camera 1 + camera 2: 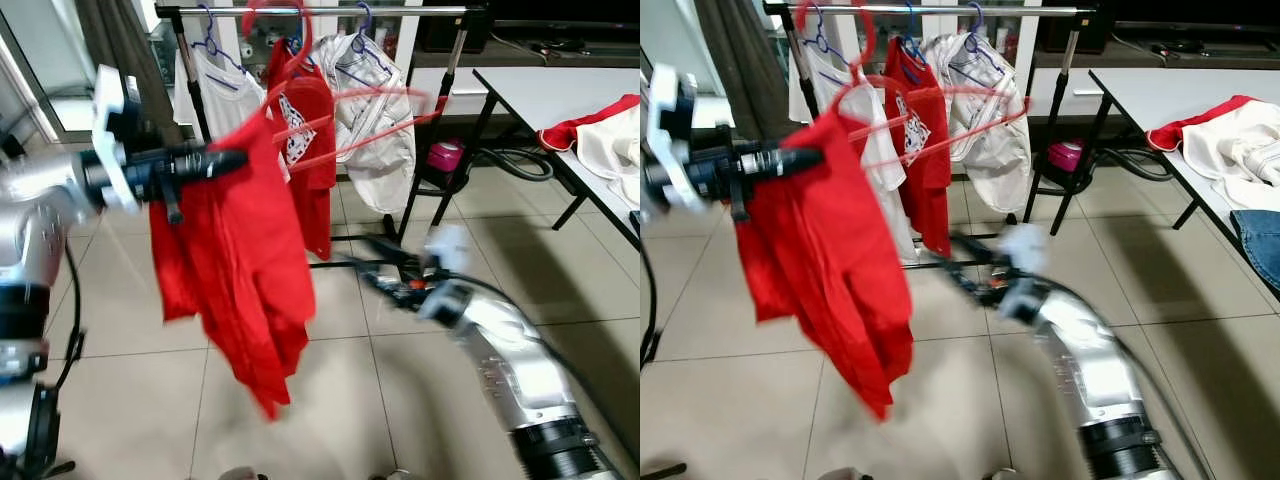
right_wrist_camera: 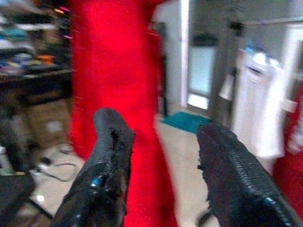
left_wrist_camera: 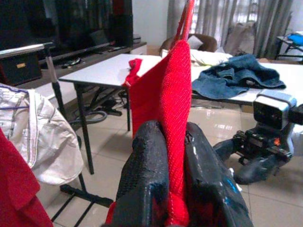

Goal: Hang hanger

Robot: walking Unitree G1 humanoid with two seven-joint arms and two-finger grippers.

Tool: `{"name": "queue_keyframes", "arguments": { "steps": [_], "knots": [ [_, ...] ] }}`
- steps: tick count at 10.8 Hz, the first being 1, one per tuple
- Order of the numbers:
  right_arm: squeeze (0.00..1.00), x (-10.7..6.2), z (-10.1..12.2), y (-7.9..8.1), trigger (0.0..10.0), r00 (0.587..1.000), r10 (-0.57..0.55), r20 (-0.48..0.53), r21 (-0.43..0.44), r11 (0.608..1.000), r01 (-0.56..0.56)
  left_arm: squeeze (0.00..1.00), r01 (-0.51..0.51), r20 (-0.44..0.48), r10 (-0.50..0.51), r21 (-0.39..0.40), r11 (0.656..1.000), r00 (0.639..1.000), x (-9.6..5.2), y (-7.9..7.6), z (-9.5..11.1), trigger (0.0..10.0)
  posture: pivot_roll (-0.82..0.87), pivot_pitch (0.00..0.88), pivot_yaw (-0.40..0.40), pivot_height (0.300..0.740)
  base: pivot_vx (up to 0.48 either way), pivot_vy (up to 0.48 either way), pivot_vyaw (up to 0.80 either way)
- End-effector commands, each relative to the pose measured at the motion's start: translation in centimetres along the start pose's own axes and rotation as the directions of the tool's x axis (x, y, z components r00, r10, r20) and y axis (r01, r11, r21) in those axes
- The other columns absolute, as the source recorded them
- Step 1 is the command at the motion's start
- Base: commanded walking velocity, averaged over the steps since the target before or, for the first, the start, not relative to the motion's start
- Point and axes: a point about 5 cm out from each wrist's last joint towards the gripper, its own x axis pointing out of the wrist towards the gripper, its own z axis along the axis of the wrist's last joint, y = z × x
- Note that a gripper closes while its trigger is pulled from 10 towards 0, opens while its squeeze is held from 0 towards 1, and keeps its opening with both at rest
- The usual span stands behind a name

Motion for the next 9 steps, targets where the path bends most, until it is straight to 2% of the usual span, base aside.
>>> {"name": "queue_keyframes", "arguments": {
  "steps": [1,2,3,7,9],
  "knots": [
    [1.00,0.2,-0.1,0.9,10.0,0.999,0.051,0.000,0.027,0.998,-0.051,0.00,0.015,0.017,-0.015,0.025,1.000,1.000,0.1,0.2,0.8,0.0,-0.04,0.022,0.028,0.740,0.000,0.000,0.00],
    [1.00,0.5,-0.3,1.1,10.0,0.998,0.055,-0.007,0.015,0.998,-0.055,0.00,0.019,0.024,-0.020,0.026,0.999,1.000,0.2,0.3,1.0,0.0,-0.04,0.025,0.029,0.740,0.000,0.000,0.00],
    [0.00,1.7,-0.9,1.6,10.0,0.999,0.035,-0.032,-0.040,0.999,-0.036,0.00,0.046,0.057,-0.048,0.036,0.998,0.997,0.7,0.4,1.9,0.0,-0.04,0.034,0.033,0.740,0.000,0.000,0.00],
    [0.00,5.1,-1.5,1.9,10.0,0.998,0.021,-0.061,-0.064,0.998,-0.025,0.00,0.093,0.089,-0.097,0.045,0.995,0.991,2.0,0.4,2.6,0.0,-0.04,0.038,0.033,0.740,0.000,0.000,0.00],
    [0.00,5.8,-2.1,1.1,10.0,0.995,-0.045,-0.084,-0.067,0.997,0.040,0.00,0.107,0.102,-0.112,0.054,0.993,0.988,2.2,0.4,3.1,0.0,-0.03,0.036,0.031,0.740,0.000,0.000,0.00]
  ]
}}
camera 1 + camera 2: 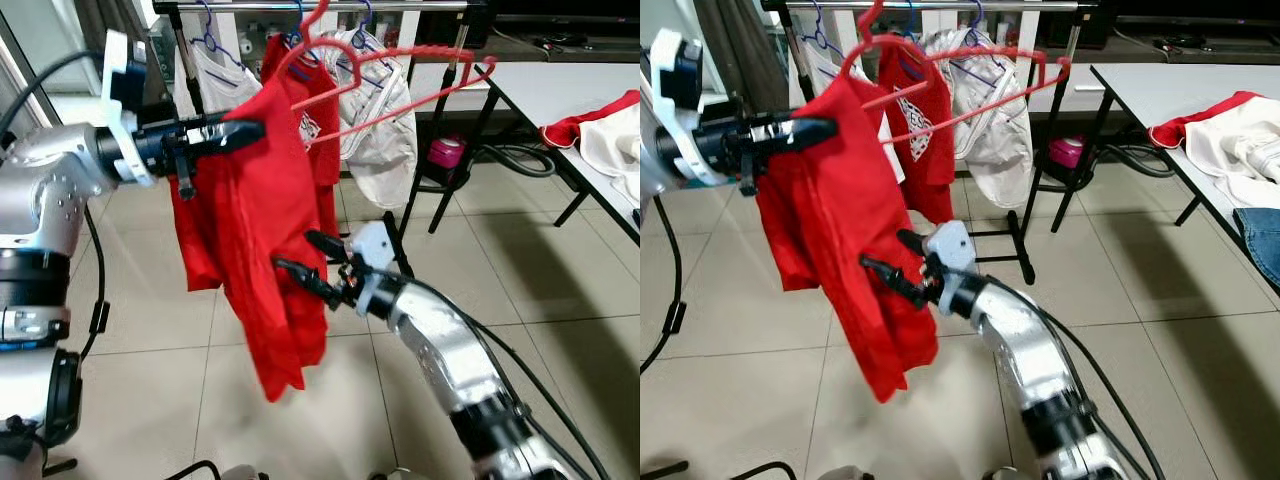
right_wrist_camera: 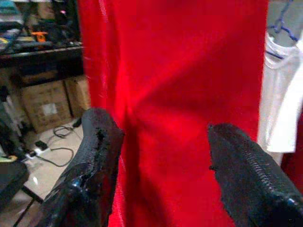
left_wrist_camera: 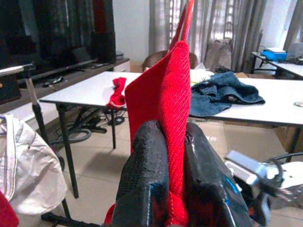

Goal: Hang hanger

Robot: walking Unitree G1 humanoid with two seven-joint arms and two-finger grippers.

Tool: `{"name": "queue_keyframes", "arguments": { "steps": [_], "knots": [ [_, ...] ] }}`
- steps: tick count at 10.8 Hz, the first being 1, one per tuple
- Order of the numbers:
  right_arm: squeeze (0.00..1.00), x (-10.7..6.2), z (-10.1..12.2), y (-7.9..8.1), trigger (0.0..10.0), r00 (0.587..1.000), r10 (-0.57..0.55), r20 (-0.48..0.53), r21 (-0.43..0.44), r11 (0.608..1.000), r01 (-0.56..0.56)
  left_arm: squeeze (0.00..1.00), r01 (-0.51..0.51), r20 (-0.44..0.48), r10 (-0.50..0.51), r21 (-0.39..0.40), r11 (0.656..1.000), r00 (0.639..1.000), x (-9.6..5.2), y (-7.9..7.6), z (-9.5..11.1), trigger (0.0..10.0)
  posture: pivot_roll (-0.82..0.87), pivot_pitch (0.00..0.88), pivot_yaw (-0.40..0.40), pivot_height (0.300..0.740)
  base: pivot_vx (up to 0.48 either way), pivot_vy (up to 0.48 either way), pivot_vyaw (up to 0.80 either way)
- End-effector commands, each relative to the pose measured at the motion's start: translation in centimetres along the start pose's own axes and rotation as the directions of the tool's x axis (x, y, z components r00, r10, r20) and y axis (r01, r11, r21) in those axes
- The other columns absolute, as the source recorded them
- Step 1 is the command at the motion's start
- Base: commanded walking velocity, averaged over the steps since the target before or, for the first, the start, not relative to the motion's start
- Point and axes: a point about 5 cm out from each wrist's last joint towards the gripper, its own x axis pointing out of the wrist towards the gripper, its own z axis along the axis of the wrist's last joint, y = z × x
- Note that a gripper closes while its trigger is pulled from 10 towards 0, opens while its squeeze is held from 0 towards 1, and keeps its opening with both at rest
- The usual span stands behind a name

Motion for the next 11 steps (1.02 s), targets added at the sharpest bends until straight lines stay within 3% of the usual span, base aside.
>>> {"name": "queue_keyframes", "arguments": {
  "steps": [1,4,5,9,10,11],
  "knots": [
    [0.00,-0.1,-0.1,-0.8,10.0,0.999,-0.052,-0.005,0.008,0.999,0.052,0.00,0.021,0.028,-0.022,0.041,0.999,0.999,0.3,0.0,1.4,0.0,-0.03,0.034,0.029,0.740,0.000,0.000,0.00],
    [0.00,-1.3,-0.9,-2.6,10.0,0.992,-0.130,-0.002,0.083,0.988,0.130,0.00,0.025,0.049,-0.027,0.046,0.999,0.998,0.3,0.1,1.9,0.0,-0.03,0.031,0.032,0.740,0.000,0.000,0.00],
    [0.00,-1.8,-1.5,-1.4,10.0,1.000,0.007,0.004,0.126,0.992,-0.008,0.00,0.026,0.062,-0.029,0.049,0.998,0.998,0.4,0.2,2.2,0.0,-0.03,0.028,0.035,0.740,0.000,0.000,0.00],
    [0.00,-1.0,-1.9,0.2,10.0,0.995,0.096,0.038,0.155,0.983,-0.101,0.00,0.034,0.079,-0.038,0.050,0.998,0.996,0.8,0.1,2.6,0.0,-0.03,0.015,0.040,0.740,0.000,0.000,0.00],
    [0.00,-0.8,-1.9,0.3,8.2,0.994,0.092,0.057,0.187,0.977,-0.101,0.00,0.037,0.081,-0.041,0.051,0.998,0.996,0.9,0.0,2.7,0.0,-0.03,0.013,0.039,0.740,0.000,0.000,0.00],
    [0.00,-0.7,-1.8,0.4,0.0,0.992,0.101,0.071,0.204,0.972,-0.114,0.00,0.034,0.082,-0.038,0.052,0.998,0.996,1.0,0.1,2.7,0.0,-0.03,0.012,0.038,0.740,0.000,0.000,0.00]
  ]
}}
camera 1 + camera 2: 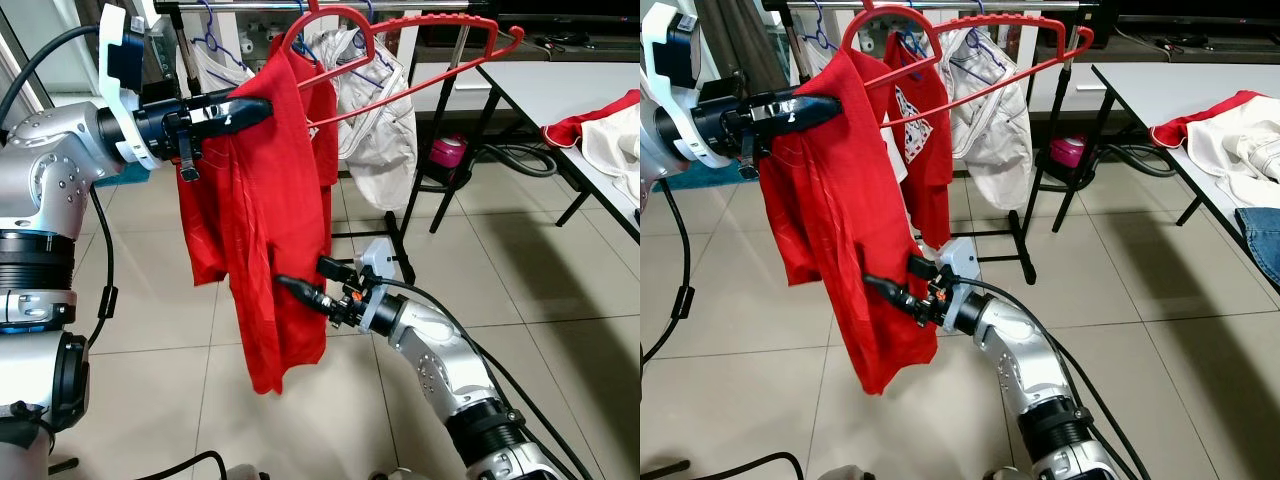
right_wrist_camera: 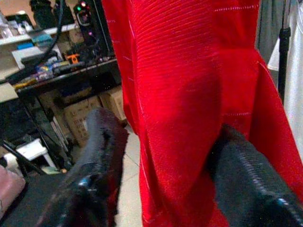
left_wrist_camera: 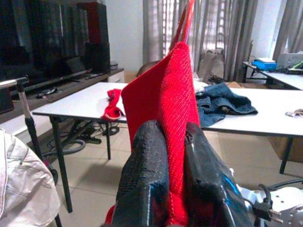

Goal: Hang hanger

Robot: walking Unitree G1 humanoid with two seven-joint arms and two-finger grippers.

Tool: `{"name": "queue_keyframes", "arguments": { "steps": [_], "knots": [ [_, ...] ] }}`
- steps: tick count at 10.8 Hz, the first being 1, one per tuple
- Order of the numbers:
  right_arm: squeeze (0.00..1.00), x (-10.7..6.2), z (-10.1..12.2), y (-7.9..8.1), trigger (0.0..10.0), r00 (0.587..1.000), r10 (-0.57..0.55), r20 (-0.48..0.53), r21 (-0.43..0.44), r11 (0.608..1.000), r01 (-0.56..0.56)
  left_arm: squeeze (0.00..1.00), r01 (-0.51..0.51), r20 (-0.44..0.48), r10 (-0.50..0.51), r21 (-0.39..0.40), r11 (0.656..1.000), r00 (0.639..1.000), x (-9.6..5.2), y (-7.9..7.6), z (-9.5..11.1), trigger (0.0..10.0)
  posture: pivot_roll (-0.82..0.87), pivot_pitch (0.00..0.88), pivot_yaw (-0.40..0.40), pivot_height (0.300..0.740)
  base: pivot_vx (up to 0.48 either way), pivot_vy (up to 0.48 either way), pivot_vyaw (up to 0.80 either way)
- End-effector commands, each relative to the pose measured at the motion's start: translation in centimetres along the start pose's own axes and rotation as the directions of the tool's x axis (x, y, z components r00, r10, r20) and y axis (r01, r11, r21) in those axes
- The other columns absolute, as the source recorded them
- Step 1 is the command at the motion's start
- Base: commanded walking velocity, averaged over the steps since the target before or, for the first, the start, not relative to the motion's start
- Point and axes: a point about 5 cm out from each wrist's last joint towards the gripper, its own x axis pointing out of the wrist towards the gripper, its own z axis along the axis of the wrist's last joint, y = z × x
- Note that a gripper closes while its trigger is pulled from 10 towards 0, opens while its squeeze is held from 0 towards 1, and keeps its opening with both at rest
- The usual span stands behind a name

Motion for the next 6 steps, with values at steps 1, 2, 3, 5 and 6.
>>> {"name": "queue_keyframes", "arguments": {
  "steps": [1,2,3,5,6],
  "knots": [
    [0.00,0.16,0.53,-0.10,0.0,1.000,0.014,0.022,0.007,1.000,-0.015,0.00,0.010,0.033,-0.012,0.055,0.998,0.999,0.20,-0.19,1.52,0.0,-0.03,0.013,0.037,0.740,0.000,0.000,0.00],
    [0.00,0.14,0.57,-0.14,0.0,1.000,0.014,0.026,0.009,1.000,-0.014,0.00,0.008,0.033,-0.010,0.056,0.998,0.999,0.18,-0.19,1.56,0.0,-0.03,0.013,0.037,0.740,0.000,0.000,0.00],
    [0.00,0.10,0.65,-0.25,0.0,0.999,0.010,0.036,0.020,1.000,-0.011,0.00,0.004,0.034,-0.006,0.058,0.998,0.999,0.18,-0.18,1.62,0.0,-0.03,0.014,0.038,0.740,0.000,0.000,0.00],
    [0.00,0.01,0.70,-0.44,0.0,0.999,0.002,0.039,0.040,0.999,-0.003,0.00,-0.001,0.036,-0.001,0.060,0.998,0.999,0.20,-0.17,1.71,0.0,-0.03,0.015,0.038,0.740,0.000,0.000,0.00],
    [0.00,-0.02,0.69,-0.50,0.0,0.999,0.001,0.037,0.043,0.999,-0.003,0.00,-0.003,0.038,0.001,0.063,0.998,0.999,0.16,-0.17,1.80,0.0,-0.03,0.014,0.039,0.740,0.000,0.000,0.00]
  ]
}}
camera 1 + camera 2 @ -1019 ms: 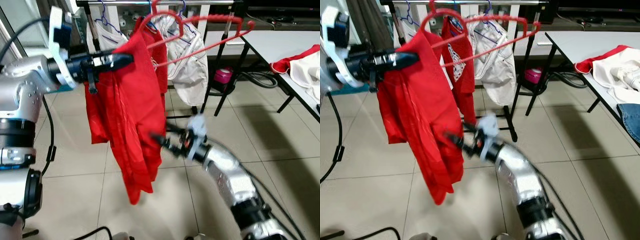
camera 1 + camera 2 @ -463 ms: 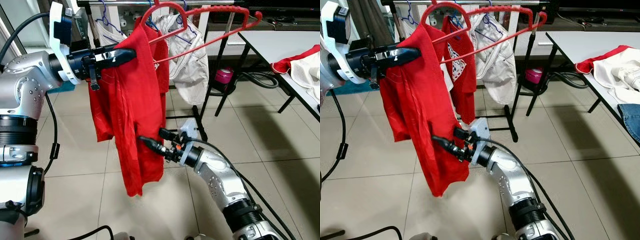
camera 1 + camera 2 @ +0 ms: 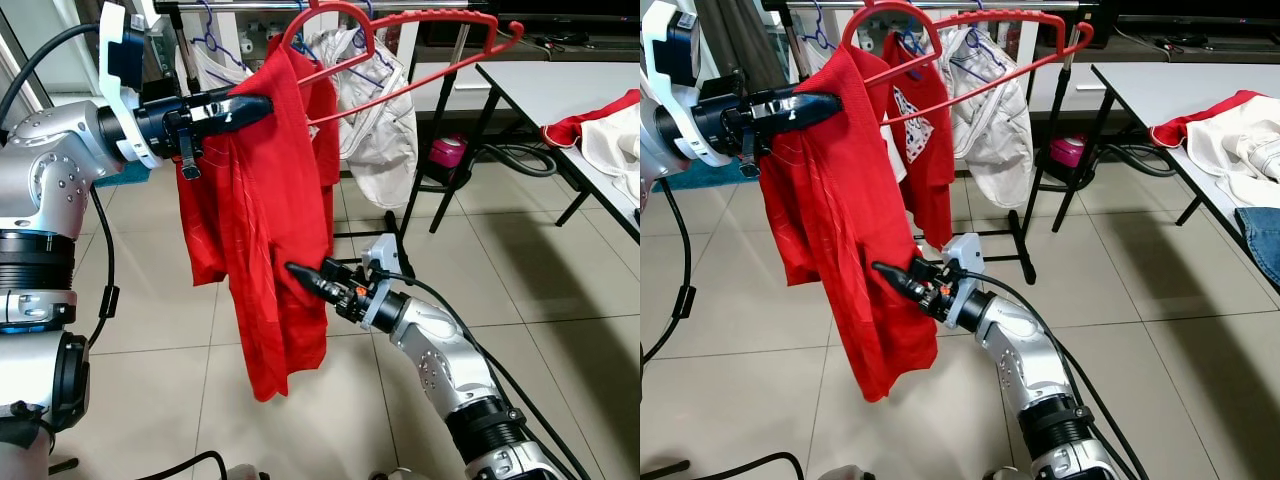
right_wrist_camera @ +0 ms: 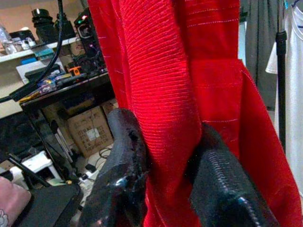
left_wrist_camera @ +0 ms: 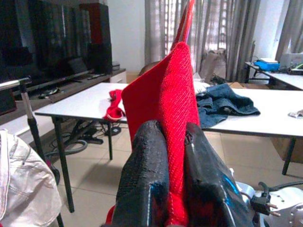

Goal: Hang hanger

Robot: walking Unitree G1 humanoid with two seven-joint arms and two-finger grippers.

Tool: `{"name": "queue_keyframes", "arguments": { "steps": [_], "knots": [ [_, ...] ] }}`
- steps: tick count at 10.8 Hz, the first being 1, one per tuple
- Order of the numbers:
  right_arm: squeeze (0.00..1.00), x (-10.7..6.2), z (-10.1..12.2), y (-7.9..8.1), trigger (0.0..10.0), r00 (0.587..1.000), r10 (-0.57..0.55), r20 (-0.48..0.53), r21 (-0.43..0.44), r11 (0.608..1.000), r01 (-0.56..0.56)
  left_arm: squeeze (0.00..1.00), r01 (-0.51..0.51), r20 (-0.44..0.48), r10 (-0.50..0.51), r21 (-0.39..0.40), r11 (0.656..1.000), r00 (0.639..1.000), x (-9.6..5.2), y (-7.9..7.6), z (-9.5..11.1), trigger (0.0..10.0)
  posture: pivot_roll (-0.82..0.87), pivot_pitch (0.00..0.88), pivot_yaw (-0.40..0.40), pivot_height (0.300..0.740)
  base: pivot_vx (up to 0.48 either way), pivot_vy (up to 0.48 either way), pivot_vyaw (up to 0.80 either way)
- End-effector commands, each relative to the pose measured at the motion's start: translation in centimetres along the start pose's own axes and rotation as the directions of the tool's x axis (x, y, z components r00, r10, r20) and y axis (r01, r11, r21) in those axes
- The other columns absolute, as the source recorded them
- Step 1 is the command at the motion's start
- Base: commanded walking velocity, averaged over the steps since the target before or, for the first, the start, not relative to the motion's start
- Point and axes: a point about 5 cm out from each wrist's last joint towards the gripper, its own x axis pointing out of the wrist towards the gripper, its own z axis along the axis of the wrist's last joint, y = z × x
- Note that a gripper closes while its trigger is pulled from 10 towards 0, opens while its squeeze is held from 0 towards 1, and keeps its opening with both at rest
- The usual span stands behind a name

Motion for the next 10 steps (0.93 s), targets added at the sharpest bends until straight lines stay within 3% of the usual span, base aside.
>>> {"name": "queue_keyframes", "arguments": {
  "steps": [1,4,7,8,9,10],
  "knots": [
    [0.00,0.2,0.5,-0.2,0.0,1.000,0.013,0.009,0.001,1.000,-0.013,0.00,0.005,0.038,-0.008,0.061,0.998,0.999,0.1,-0.2,1.7,0.0,-0.03,0.011,0.039,0.740,0.000,0.000,0.00],
    [0.00,0.0,1.2,-0.8,0.0,0.999,-0.043,0.024,-0.047,0.998,0.045,0.00,-0.025,0.039,0.023,0.059,0.998,0.999,0.0,0.0,1.3,0.0,-0.04,0.003,0.036,0.740,0.000,0.000,0.00],
    [0.00,-2.8,2.8,-3.7,0.0,0.961,-0.273,0.039,-0.165,0.947,0.276,0.00,-0.076,-0.002,0.076,0.042,0.996,0.997,-0.9,-0.2,-0.2,0.0,-0.04,0.001,0.034,0.740,0.000,0.000,0.00],
    [0.00,-3.9,3.3,-4.8,0.0,0.936,-0.350,0.038,-0.220,0.911,0.350,0.00,-0.085,-0.017,0.086,0.034,0.996,0.996,-1.2,-0.4,-0.9,0.0,-0.05,0.000,0.033,0.740,0.000,0.000,0.00],
    [0.00,-5.5,4.5,-6.4,0.0,0.872,-0.484,0.066,-0.292,0.827,0.481,0.00,-0.117,-0.042,0.118,0.029,0.993,0.992,-1.6,-0.6,-1.9,0.0,-0.05,0.000,0.033,0.740,0.000,0.000,0.00],
    [0.00,-6.2,5.3,-7.1,0.0,0.830,-0.550,0.091,-0.344,0.765,0.544,0.00,-0.139,-0.054,0.141,0.035,0.990,0.989,-1.8,-0.8,-2.4,0.0,-0.05,0.000,0.033,0.740,0.000,0.000,0.00]
  ]
}}
